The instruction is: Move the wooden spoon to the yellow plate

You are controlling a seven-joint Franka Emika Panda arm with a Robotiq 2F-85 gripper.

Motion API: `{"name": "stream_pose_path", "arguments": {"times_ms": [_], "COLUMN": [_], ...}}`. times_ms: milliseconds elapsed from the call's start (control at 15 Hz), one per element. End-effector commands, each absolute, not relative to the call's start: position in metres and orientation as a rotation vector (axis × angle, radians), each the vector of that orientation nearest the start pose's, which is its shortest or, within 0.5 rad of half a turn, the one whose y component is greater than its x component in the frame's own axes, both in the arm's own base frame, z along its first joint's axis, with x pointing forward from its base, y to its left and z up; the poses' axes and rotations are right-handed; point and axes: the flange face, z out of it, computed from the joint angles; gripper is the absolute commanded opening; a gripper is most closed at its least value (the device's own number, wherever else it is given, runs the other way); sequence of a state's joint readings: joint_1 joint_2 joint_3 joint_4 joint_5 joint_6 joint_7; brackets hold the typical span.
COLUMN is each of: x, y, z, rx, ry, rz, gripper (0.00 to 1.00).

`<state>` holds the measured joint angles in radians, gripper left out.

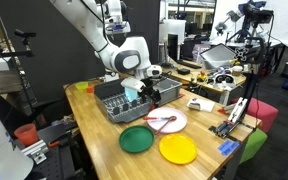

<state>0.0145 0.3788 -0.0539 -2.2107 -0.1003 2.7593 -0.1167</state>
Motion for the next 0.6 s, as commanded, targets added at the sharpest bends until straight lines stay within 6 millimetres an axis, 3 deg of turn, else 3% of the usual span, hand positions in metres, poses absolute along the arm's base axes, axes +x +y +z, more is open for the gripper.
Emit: {"name": "stream_pose_path", "arguments": {"times_ms": [0, 533], "x": [0.591, 0.632], "y": [-0.029, -0.048], "z": [0.195, 0.14], "rx": [-3.198, -3.248], "ry": [-0.267, -0.26], "rz": [-0.294, -0.213], "gripper": [1.0, 1.0]}}
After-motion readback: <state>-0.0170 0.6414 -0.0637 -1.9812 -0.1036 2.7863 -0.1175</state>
